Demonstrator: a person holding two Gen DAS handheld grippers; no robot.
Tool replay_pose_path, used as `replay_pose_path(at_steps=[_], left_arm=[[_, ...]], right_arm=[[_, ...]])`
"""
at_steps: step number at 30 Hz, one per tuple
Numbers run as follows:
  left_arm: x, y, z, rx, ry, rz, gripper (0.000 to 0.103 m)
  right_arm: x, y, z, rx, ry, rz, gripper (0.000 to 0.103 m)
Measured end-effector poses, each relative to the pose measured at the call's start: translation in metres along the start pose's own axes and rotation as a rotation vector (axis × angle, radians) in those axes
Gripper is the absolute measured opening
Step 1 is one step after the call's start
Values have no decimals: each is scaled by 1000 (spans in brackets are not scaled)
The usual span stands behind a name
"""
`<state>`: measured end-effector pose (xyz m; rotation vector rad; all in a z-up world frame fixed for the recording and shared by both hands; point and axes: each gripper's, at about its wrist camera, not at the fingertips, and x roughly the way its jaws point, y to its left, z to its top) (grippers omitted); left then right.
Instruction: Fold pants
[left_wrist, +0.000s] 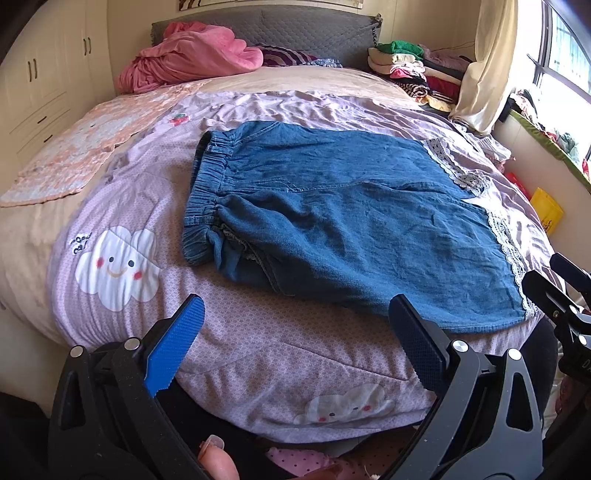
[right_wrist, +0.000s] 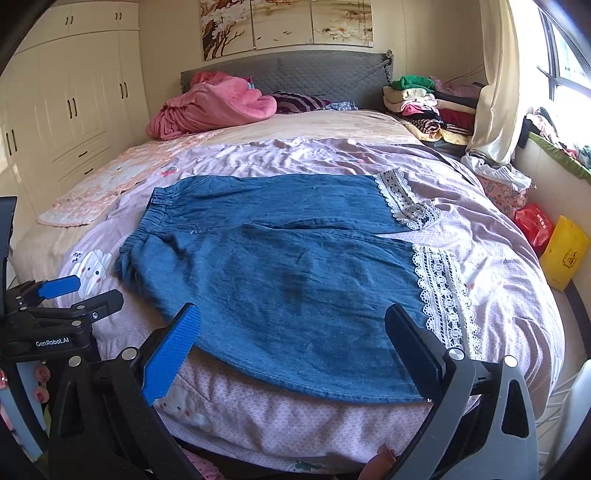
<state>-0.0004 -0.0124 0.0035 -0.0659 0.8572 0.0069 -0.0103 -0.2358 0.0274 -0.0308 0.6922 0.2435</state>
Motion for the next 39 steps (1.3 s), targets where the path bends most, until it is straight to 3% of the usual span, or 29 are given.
replay_pose_path(at_steps=[39], left_arm=[[12,7,11,1,-1,4,94]], right_arm=[[22,2,6,-2,35,-1,99]])
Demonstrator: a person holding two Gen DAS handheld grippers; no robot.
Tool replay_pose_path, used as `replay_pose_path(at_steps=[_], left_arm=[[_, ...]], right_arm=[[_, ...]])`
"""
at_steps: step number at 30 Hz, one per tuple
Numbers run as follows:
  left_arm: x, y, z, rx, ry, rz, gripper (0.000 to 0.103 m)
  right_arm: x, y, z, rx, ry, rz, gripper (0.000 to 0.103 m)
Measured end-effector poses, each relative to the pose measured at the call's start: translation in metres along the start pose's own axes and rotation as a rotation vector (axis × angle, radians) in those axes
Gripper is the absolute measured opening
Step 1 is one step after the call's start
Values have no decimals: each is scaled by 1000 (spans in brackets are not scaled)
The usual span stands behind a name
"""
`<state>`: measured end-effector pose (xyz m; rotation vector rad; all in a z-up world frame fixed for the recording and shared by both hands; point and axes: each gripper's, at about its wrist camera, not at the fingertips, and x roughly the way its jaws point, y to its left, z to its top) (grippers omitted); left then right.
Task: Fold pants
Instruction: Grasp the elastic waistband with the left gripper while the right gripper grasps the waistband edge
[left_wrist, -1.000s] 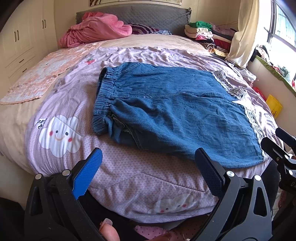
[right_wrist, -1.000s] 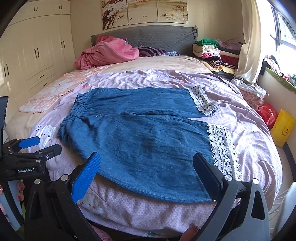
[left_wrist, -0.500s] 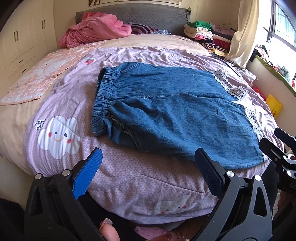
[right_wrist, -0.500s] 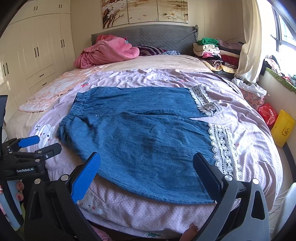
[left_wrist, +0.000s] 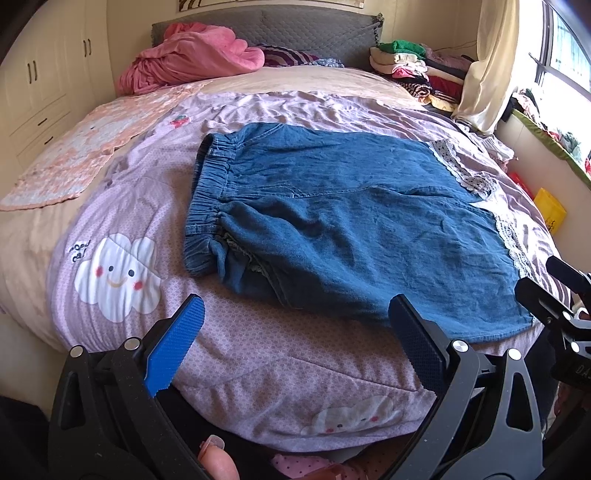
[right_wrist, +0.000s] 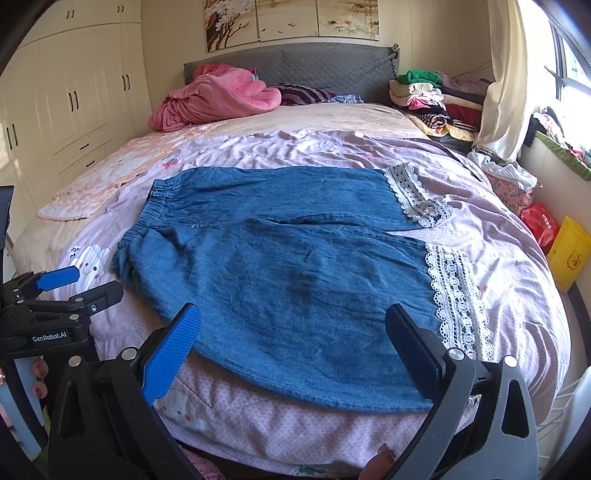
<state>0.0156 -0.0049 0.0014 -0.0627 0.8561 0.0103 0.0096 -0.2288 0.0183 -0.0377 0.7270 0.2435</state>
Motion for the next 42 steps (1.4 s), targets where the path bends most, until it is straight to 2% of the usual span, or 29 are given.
replay_pose_path(at_steps=[9,12,16,19,22,25,29,30,32,34,36,37,39,42], left_arm=[[19,16,17,-14,13,9,94],[29,28,31,-29,13,21,94],[44,52,55,-60,9,26,94],[58,72,75,-77,10,37,94],[74,85,94,-64,7,66,94],[97,92,114,-22,15,53,94],[133,98,135,29,37,54,94],[139,99,138,37,38,42,94],[157,100,144,59,46,18,94],[174,104,150,63,54,25,92],[184,108,154,51,51,26,70],[189,112,156,40,51,21,63],[196,118,159,18,53,-35,33],[198,124,161,-11,30,-124,17]], right_arm=[[27,-6,26,-8,32,61,99],[41,-7,41,-26,45,80,99],[67,-15,70,-1,89,166,99],[85,-19,87,7,108,194,99],[106,-18,110,-55,102,173,99],[126,-18,127,-83,108,180,99],[163,-11,153,-220,114,157,99],[174,-11,159,-247,125,139,99],[193,-13,169,-268,152,161,99],[210,-15,176,-284,180,161,99],[228,-12,183,-333,193,162,99],[234,-11,184,-345,200,167,99],[254,-11,189,-342,241,191,99],[275,-5,195,-365,272,213,99]])
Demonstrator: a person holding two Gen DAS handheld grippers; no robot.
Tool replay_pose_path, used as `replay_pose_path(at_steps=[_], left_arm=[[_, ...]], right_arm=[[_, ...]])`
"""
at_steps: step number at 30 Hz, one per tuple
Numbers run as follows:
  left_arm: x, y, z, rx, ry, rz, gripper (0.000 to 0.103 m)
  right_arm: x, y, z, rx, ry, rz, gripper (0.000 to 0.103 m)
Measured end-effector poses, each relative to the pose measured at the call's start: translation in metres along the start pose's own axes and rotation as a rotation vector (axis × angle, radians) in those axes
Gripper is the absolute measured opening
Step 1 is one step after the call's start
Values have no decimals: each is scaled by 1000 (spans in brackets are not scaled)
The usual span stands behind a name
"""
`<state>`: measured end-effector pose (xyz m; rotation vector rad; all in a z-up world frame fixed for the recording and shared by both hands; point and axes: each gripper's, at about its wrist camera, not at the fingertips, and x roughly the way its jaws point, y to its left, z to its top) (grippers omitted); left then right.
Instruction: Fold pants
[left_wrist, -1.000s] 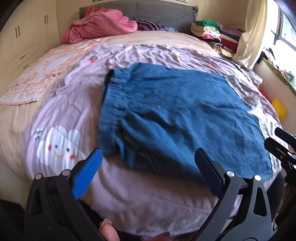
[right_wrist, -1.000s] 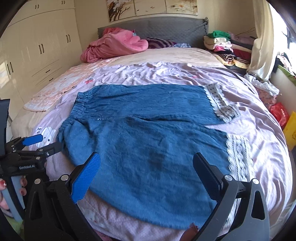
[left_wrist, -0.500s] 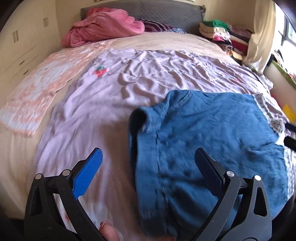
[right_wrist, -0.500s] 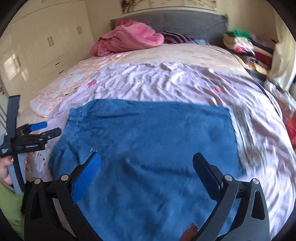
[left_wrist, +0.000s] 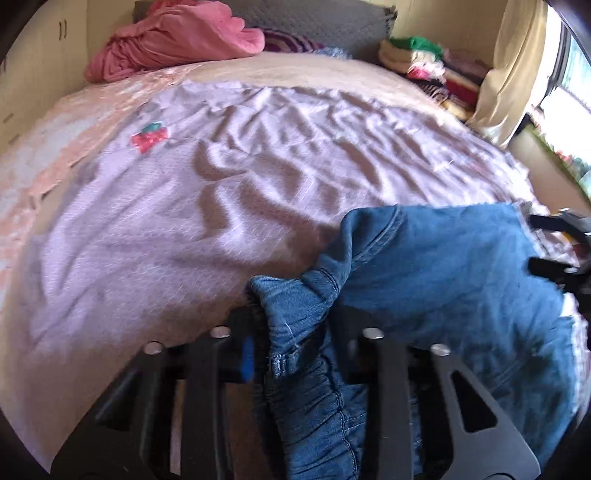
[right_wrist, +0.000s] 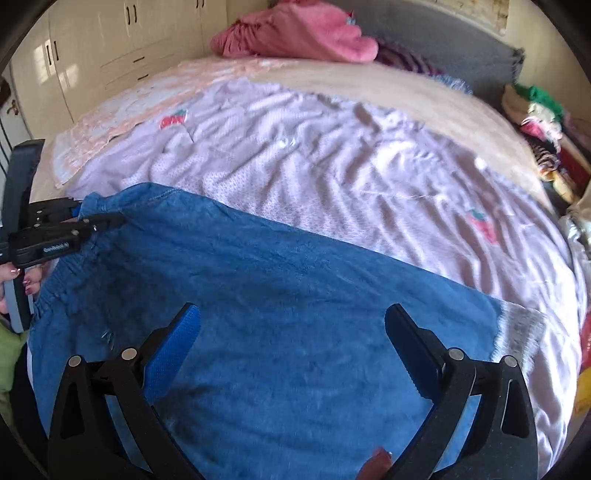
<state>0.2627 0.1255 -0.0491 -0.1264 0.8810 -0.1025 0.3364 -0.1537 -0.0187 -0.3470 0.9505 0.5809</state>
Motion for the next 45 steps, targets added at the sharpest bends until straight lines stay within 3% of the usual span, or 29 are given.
replay_pose_path(at_steps=[14,16,21,24,26,31,40,45], left_arm=[[-52,-15,-4,111,-182,-123,13],[-56,-19,-7,135,-189,-128,13],[-55,-25,-9,168,-185,-116,12],[-49,-26,-11,194,-175,-34,12],[-49,-26,-13,204,-177,-1,12],[-65,-31,-16,222,-224,4,12],[-99,-40,-45,302,-294,-104,15],[-115,-34,-70,341,-258,-137,18]], right_arm=[[55,7,56,-262,34,93,97],[61,12,58,-299,49,127,83],[72,30,53,-350,98,232,22],[56,31,48,-279,31,215,5],[32,32,43,-234,-46,178,4],[-32,40,21,-139,-190,100,4],[-109,74,-43,-107,-306,44,4],[-133,102,-84,-120,-301,81,4]])
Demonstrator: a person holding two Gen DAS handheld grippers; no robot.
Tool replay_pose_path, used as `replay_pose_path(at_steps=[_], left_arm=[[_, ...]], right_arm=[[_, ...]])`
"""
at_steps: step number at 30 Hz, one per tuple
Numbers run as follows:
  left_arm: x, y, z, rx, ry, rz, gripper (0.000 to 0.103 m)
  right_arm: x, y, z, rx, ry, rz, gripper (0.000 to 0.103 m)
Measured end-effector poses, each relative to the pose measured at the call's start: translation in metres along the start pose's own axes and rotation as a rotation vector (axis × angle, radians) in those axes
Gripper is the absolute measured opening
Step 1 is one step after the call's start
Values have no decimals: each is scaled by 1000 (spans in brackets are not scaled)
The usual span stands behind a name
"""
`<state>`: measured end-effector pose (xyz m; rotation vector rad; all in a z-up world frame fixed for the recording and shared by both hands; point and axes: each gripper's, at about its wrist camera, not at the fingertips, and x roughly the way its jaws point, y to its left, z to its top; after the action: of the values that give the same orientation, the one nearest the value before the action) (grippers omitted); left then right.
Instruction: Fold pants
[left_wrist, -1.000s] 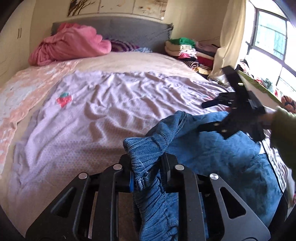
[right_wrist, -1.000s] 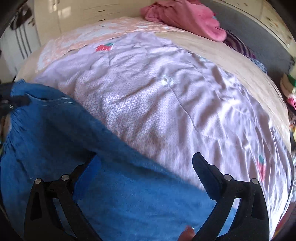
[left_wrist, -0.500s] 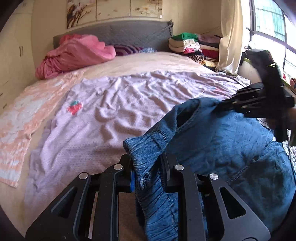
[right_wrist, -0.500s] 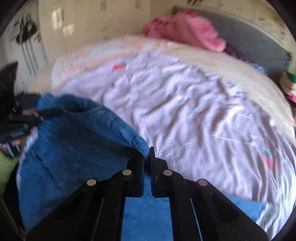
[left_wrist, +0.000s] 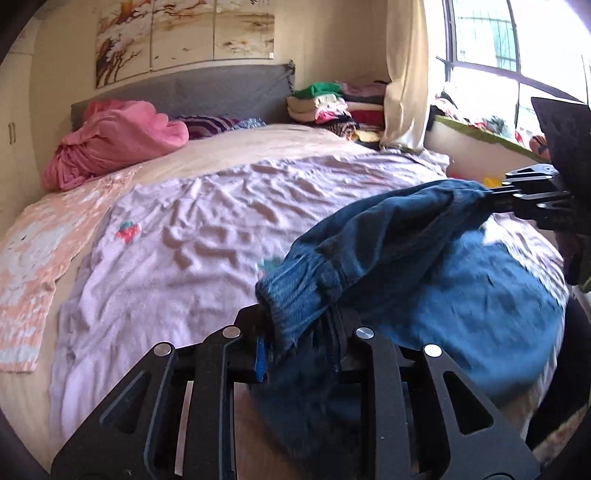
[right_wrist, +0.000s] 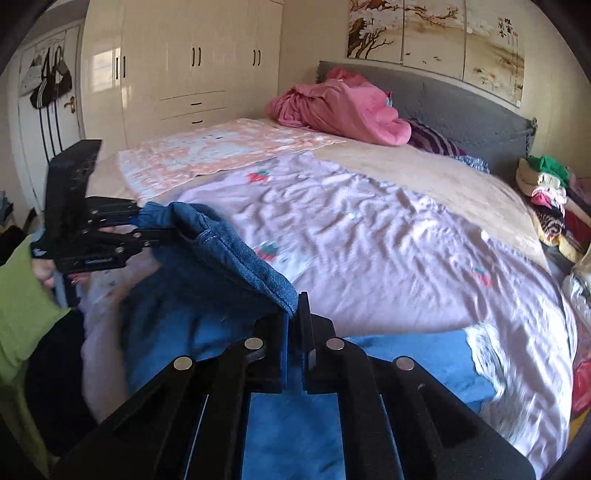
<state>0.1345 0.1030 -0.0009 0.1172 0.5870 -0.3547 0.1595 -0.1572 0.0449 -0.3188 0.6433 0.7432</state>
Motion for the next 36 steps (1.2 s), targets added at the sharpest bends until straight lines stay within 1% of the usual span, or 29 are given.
replay_pose_path(at_steps=[4,7,9,10,12,14,16,17,18,20,21,22,23,24,25,27,28,29,31,32,33,34,36], left_arm=[[-18,-7,-23,15,42,-24,18],[-23,-12,-39,23,88,-20,19],[-26,-16,-49,33,107,-21,20],[-27,-18,-55,41,118,-19,21],[-26,-21,-61,53,147,-9,21],[-23,-24,-65,52,190,14,22],[-23,-21,-68,17,219,42,30],[-25,-17,-71,-16,224,53,39],[-28,-13,-73,-48,227,57,43],[-39,0,-79,-135,241,59,43],[-48,5,-82,-166,249,89,43],[-56,7,-82,-183,250,115,43],[-69,9,-81,-206,235,148,43],[-79,9,-78,-225,219,166,43],[-91,6,-70,-245,182,163,42],[-103,-10,-52,-225,114,132,42],[-103,-21,-41,-214,93,104,42],[-97,-31,-33,-209,91,67,42],[-70,-53,-27,-161,127,1,42],[-56,-61,-30,-139,152,-12,41],[-41,-67,-35,-125,189,-15,36],[-21,-69,-47,-128,244,6,35],[-6,-65,-61,-168,271,14,33]], right_arm=[[-8,34,-27,-67,30,11,4],[-3,60,-50,-99,78,41,4],[0,70,-63,-116,100,38,6],[1,74,-69,-115,114,46,8],[6,82,-82,-97,143,63,8],[11,88,-91,-71,172,96,9],[16,93,-99,-64,178,94,11],[21,94,-102,-44,189,99,13],[23,93,-104,-32,195,103,13],[26,94,-106,-17,195,107,14],[26,93,-106,-13,195,110,15],[26,93,-105,-9,194,116,16],[25,94,-105,-6,188,129,18],[23,96,-106,-7,184,139,22],[22,98,-106,-10,181,145,24],[21,101,-106,-10,179,151,30],[20,102,-107,-1,179,155,31],[19,101,-108,19,178,166,35],[12,98,-107,54,164,178,37],[4,95,-106,77,150,185,39],[-5,93,-106,97,133,188,39],[-17,89,-104,123,108,188,40],[-31,84,-99,140,70,170,41]])
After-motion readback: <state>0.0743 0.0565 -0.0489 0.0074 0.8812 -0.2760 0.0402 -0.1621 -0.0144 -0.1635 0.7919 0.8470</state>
